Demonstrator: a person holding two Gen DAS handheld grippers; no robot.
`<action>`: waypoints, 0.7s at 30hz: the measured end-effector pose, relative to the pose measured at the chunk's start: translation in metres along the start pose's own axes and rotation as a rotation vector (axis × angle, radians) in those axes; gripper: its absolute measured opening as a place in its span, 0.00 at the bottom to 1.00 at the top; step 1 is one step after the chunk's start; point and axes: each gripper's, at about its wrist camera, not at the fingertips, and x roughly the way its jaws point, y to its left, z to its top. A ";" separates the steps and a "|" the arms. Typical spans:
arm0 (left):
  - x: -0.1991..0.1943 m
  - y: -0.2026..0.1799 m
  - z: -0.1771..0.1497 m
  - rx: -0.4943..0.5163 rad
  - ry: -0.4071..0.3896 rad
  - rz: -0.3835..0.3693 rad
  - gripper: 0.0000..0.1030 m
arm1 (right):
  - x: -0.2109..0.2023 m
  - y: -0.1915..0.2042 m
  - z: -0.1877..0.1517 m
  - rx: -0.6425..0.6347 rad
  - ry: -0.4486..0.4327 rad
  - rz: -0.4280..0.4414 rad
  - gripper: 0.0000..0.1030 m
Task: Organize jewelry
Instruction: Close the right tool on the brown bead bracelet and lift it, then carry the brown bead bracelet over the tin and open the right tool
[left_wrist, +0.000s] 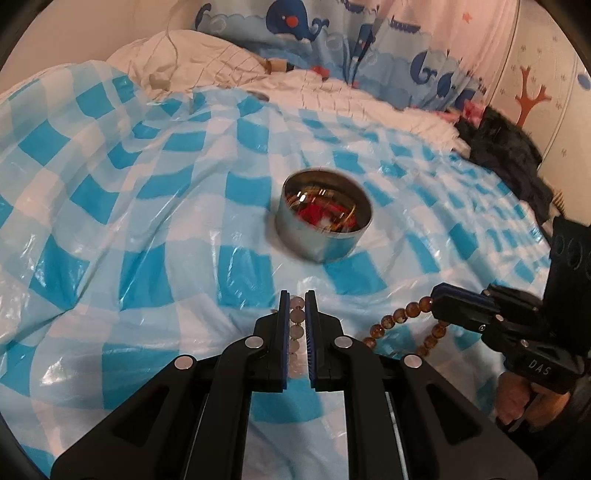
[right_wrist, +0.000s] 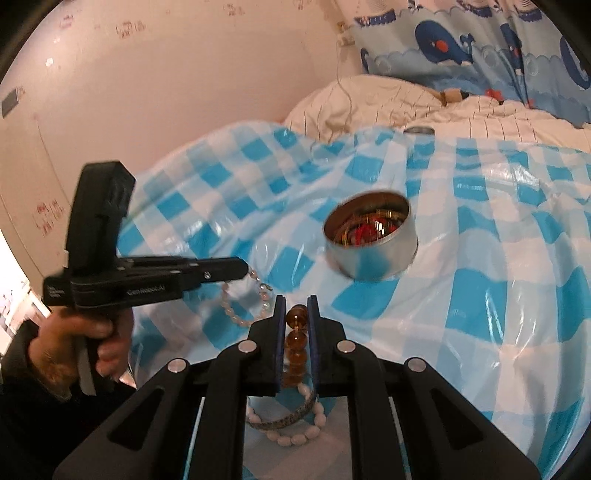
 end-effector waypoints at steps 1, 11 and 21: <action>-0.001 -0.001 0.008 -0.013 -0.020 -0.023 0.07 | -0.002 0.000 0.004 0.001 -0.014 0.003 0.12; 0.032 -0.032 0.092 -0.071 -0.142 -0.175 0.07 | -0.018 -0.034 0.045 0.070 -0.111 -0.012 0.12; 0.071 0.016 0.083 -0.245 -0.035 0.057 0.37 | 0.027 -0.053 0.101 0.137 -0.130 0.116 0.12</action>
